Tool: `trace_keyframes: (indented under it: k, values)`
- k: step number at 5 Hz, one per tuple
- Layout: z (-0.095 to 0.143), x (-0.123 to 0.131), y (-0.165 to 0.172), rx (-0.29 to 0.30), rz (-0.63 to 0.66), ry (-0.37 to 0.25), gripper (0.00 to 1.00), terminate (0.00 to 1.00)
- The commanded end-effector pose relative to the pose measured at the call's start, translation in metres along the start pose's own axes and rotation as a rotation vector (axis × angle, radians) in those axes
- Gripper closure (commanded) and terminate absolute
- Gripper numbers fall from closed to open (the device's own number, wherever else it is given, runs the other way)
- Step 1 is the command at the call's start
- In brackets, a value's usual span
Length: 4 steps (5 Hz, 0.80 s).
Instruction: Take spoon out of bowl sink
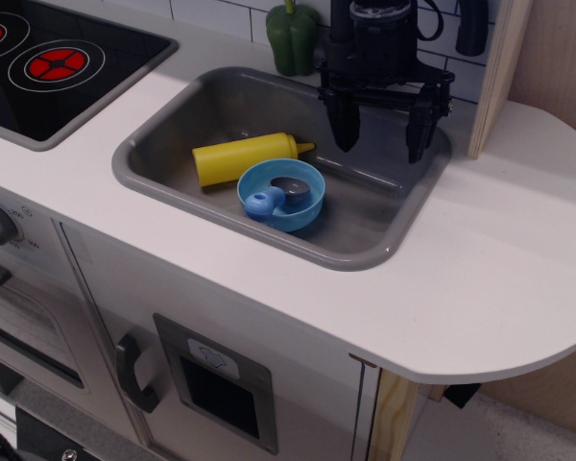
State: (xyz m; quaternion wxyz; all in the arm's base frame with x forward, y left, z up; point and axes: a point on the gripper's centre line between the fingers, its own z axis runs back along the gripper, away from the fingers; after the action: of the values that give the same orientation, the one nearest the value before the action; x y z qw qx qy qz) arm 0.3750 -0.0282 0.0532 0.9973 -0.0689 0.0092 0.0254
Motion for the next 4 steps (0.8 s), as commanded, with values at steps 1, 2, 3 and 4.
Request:
trace_keyframes:
  k: [1, 2, 3, 4]
  values:
    - [0.0, 0.0, 0.0, 0.0, 0.0, 0.0, 0.0, 0.0]
    - [0.015, -0.012, 0.024, 0.005, 0.001, -0.057, 0.0, 0.0]
    - [0.032, -0.02, 0.049, -0.009, 0.001, -0.09, 0.0, 0.0]
    - [0.036, -0.033, 0.067, 0.025, -0.024, -0.098, 0.0, 0.0]
